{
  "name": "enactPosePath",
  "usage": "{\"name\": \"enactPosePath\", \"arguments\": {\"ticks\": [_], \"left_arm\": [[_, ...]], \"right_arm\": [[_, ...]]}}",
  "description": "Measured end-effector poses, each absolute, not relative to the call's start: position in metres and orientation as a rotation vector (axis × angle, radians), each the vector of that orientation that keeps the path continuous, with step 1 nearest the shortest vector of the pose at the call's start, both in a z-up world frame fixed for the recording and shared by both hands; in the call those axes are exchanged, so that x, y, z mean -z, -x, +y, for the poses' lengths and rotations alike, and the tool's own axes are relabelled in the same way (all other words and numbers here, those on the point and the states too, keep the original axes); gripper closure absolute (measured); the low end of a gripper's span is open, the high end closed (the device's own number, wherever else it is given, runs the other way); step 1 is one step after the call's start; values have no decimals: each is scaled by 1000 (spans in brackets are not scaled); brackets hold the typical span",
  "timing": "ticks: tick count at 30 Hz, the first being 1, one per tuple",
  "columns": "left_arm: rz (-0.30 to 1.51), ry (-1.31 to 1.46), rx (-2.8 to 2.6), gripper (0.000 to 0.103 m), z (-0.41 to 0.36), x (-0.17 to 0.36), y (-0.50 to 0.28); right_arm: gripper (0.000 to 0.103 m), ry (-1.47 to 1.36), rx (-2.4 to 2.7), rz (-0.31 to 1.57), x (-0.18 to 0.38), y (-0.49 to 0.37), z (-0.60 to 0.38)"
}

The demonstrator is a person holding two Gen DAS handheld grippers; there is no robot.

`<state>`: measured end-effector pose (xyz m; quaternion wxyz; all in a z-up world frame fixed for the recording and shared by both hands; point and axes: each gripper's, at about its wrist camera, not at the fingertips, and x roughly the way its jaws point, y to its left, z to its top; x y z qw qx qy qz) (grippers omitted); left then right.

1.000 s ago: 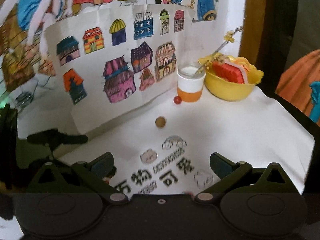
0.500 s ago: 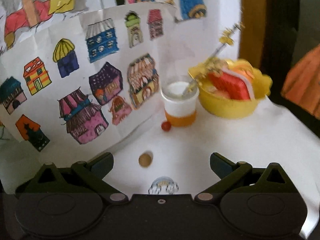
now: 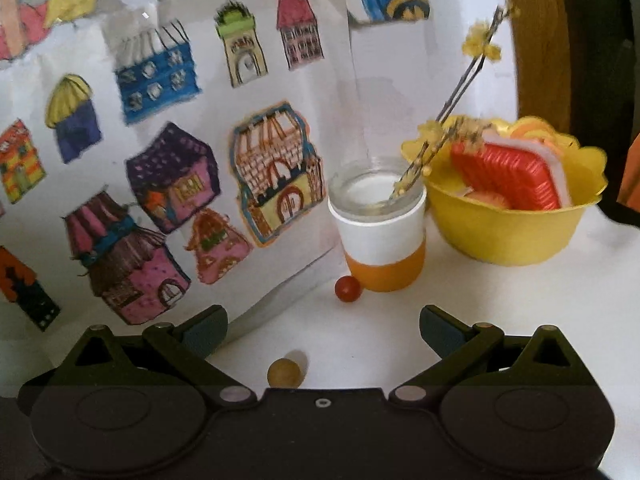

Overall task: Organize fruits
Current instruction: 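Close right tool on the red cherry tomato while left tool closes on the small brown fruit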

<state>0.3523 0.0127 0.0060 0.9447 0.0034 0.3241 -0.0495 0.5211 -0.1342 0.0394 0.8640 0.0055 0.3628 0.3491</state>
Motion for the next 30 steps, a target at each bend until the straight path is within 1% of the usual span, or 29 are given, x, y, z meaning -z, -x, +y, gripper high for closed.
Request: {"name": "enactPosePath", "arguments": {"ticks": [5,7,9,13,14,16,19,22,26,27,30], "left_arm": [[657,-26,87,1,10,3,-364],[658,-20,80,1,9,6,-369],[660,-20,74,2,9,8,-374],[674,-33,53,8,9,14,-384],[675,-32,52,9,9,15,-386],[675,-23,54,12,10,17,-388],[679,9,58,16,14,22,-393],[685,50,65,20,21,23,-397],[683,67,62,23,26,23,-401],[681,69,57,26,27,23,-402],[682,73,51,32,28,24,-408]], "right_arm": [[3,21,-769,731,-25,-533,-120],[9,32,-770,736,-18,-540,-114],[13,39,-772,746,-11,-547,-109],[24,24,-754,767,4,-558,-102],[25,10,-750,776,8,-562,-100],[32,-14,-736,792,14,-568,-98],[40,-44,-705,836,22,-580,-93],[43,-59,-691,855,28,-589,-88],[49,-56,-667,874,35,-599,-81],[52,-58,-663,879,37,-602,-80],[52,-61,-657,890,40,-612,-75]]}}
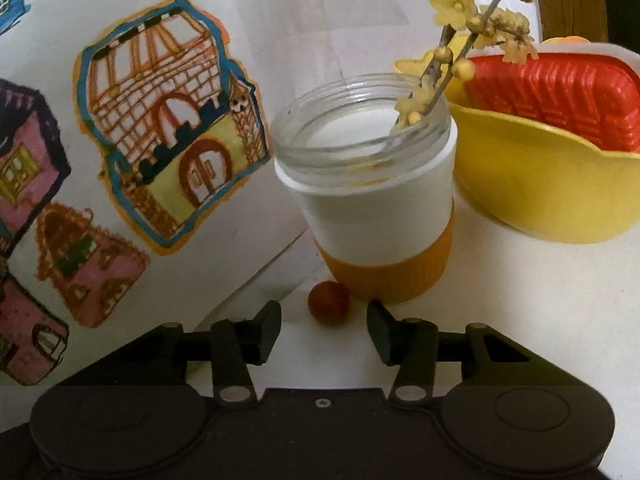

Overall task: Organize fruits
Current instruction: 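Close right tool on the red cherry tomato while left tool closes on the small brown fruit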

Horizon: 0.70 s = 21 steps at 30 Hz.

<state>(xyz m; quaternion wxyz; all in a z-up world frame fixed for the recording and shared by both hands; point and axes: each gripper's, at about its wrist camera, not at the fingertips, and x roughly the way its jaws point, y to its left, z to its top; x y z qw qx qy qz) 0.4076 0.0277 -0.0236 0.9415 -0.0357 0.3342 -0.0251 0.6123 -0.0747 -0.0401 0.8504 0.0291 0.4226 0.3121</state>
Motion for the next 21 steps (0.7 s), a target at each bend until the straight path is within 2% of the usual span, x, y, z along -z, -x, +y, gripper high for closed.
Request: {"name": "enactPosePath", "arguments": {"ticks": [5,10,18,21], "left_arm": [[685,86,62,43,27,25,-415],[699,87,71,56,27,28,-416],[713,100,69,63,27,32,-419],[714,100,66,68,28,32,-419]], "right_arm": [[56,-52,-629,892,36,-613,-70],[67,-72,-582,904,34,-613,-67],[80,-85,-530,930,31,-614,-63],[80,-82,-528,923,31,-612,-61]]}}
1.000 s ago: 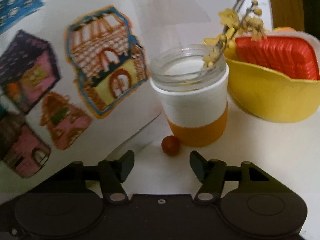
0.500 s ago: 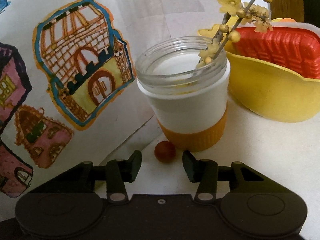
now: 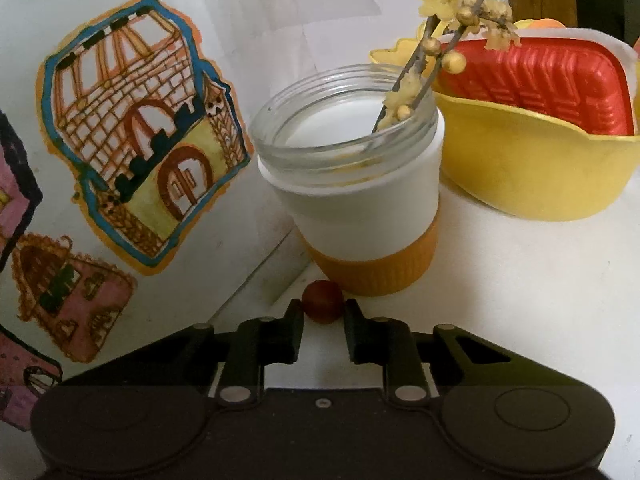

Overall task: Organize fruits
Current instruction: 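Close right tool on the red cherry tomato while left tool closes on the small brown fruit, then carry the brown fruit over the tray with left tool while right tool carries the tomato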

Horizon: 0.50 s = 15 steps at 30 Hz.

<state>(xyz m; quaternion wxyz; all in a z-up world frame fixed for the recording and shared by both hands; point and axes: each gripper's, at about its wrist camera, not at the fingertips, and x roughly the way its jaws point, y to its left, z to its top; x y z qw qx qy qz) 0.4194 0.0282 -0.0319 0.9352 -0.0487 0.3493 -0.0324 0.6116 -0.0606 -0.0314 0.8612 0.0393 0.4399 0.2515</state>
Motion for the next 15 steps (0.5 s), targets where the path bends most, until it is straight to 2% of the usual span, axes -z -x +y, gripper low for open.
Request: {"name": "enactPosePath", "arguments": {"ticks": [3,15], "left_arm": [[714,110,70,73,30,32,-421],[712,133,88,74,32,32,-411]], "right_arm": [[81,-89,-542,919,32,-610,-63],[81,-79,-572,925,33,-600,-91]]}}
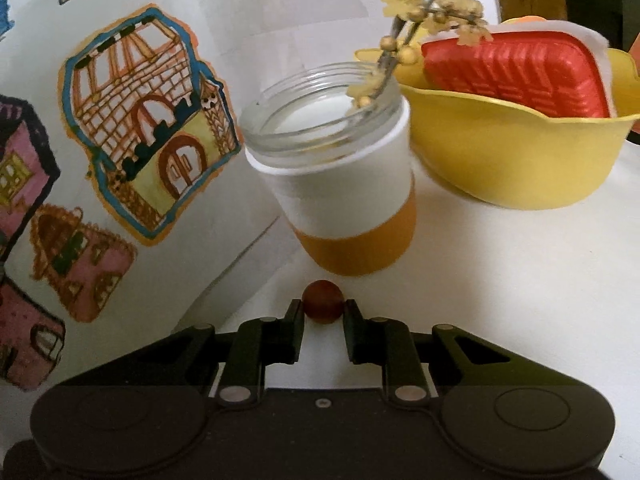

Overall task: Organize fruits
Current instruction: 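Carry the brown fruit over the tray with left tool while right tool carries the tomato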

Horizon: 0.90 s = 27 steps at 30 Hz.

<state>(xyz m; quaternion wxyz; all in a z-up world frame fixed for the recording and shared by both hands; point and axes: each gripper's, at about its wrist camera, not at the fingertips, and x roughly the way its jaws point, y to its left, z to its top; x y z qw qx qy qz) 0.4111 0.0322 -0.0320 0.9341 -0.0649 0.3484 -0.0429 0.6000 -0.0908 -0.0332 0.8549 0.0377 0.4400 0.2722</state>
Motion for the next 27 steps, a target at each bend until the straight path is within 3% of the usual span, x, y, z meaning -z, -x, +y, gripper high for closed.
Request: {"name": "enactPosePath", "arguments": {"ticks": [9,27], "left_arm": [[725,148,96,74,29,29,-389],[690,169,127,74,17,-1,-342]], "right_arm": [[81,-55,-598,910,26,-564,-121],[81,-28,-654,783,-38,-465,-168]]}}
